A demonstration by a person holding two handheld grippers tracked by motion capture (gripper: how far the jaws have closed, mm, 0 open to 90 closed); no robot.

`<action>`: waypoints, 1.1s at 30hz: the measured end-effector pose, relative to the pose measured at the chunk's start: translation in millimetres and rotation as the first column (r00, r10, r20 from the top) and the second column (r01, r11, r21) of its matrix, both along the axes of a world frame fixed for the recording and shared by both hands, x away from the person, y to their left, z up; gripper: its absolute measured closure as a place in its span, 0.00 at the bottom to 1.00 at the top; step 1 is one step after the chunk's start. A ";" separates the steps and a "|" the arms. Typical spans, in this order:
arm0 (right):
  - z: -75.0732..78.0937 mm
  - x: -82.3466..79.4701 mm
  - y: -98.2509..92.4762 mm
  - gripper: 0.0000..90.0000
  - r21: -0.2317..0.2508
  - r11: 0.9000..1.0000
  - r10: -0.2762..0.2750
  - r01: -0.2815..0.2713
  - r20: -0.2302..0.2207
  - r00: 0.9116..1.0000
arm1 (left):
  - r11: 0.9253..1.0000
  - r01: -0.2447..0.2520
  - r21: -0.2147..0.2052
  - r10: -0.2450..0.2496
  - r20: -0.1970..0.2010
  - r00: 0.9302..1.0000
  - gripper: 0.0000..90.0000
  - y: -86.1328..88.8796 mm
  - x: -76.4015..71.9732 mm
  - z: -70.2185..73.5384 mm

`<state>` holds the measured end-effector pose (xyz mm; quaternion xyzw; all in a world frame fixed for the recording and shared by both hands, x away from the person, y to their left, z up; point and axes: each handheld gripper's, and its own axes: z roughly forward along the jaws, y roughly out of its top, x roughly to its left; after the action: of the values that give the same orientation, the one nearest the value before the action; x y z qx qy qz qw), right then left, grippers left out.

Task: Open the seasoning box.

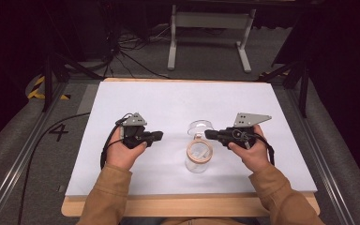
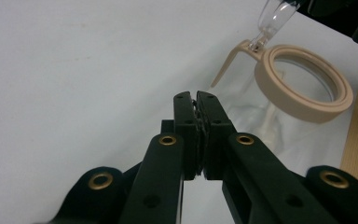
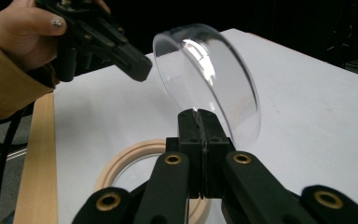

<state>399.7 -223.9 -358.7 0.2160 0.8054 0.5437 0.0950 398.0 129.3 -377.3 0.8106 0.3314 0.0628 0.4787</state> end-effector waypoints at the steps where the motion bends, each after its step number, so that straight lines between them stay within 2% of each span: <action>1: -1.1 1.7 0.0 1.00 -0.003 1.000 -0.003 0.003 -0.003 1.000 | 1.000 -0.001 0.010 0.001 0.002 1.000 0.97 2.2 -0.5 -0.4; 5: -6.3 9.2 0.4 1.00 -0.015 1.000 -0.027 0.027 -0.017 0.999 | 1.000 -0.012 0.010 0.012 -0.004 1.000 0.97 6.4 -2.4 -1.2; 8: -6.7 9.8 1.8 1.00 -0.013 1.000 -0.023 0.023 -0.018 1.000 | 1.000 -0.014 0.012 0.014 -0.007 1.000 0.97 7.4 -2.6 -1.2; 12: -4.6 7.7 2.2 1.00 -0.012 1.000 -0.019 0.019 -0.012 1.000 | 1.000 -0.003 0.019 0.003 -0.006 1.000 0.97 6.0 -2.0 -1.2; 20: 4.2 3.9 -1.9 1.00 -0.005 1.000 -0.007 0.007 0.008 1.000 | 1.000 0.014 0.004 -0.014 -0.017 1.000 0.96 6.7 -2.6 3.4; 23: 12.1 2.2 -11.0 0.93 -0.002 1.000 -0.007 0.007 0.012 1.000 | 1.000 0.017 0.008 -0.017 -0.005 1.000 0.94 13.5 -2.9 9.6; 24: 17.2 1.2 -18.9 0.90 0.006 1.000 -0.018 0.018 0.019 1.000 | 1.000 0.014 0.005 -0.014 -0.018 1.000 0.92 15.9 -3.4 11.5; 26: 22.1 0.8 -28.9 0.89 0.021 0.999 -0.032 0.032 0.021 0.999 | 1.000 0.003 0.003 -0.003 -0.016 1.000 0.90 20.5 -3.1 13.1; 30: 26.9 3.4 -52.1 0.88 0.014 0.995 -0.098 0.097 0.036 0.995 | 0.999 -0.037 0.011 0.038 -0.036 0.999 0.87 31.7 -0.7 14.0; 33: 26.4 5.2 -66.1 0.87 -0.002 0.989 -0.146 0.146 0.037 0.989 | 0.997 -0.071 0.032 0.072 -0.033 0.997 0.86 39.1 2.5 13.4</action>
<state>404.9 -290.0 -332.3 0.2641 0.7868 0.5374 0.1499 400.5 168.4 -363.9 0.8064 0.3674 0.0710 0.4580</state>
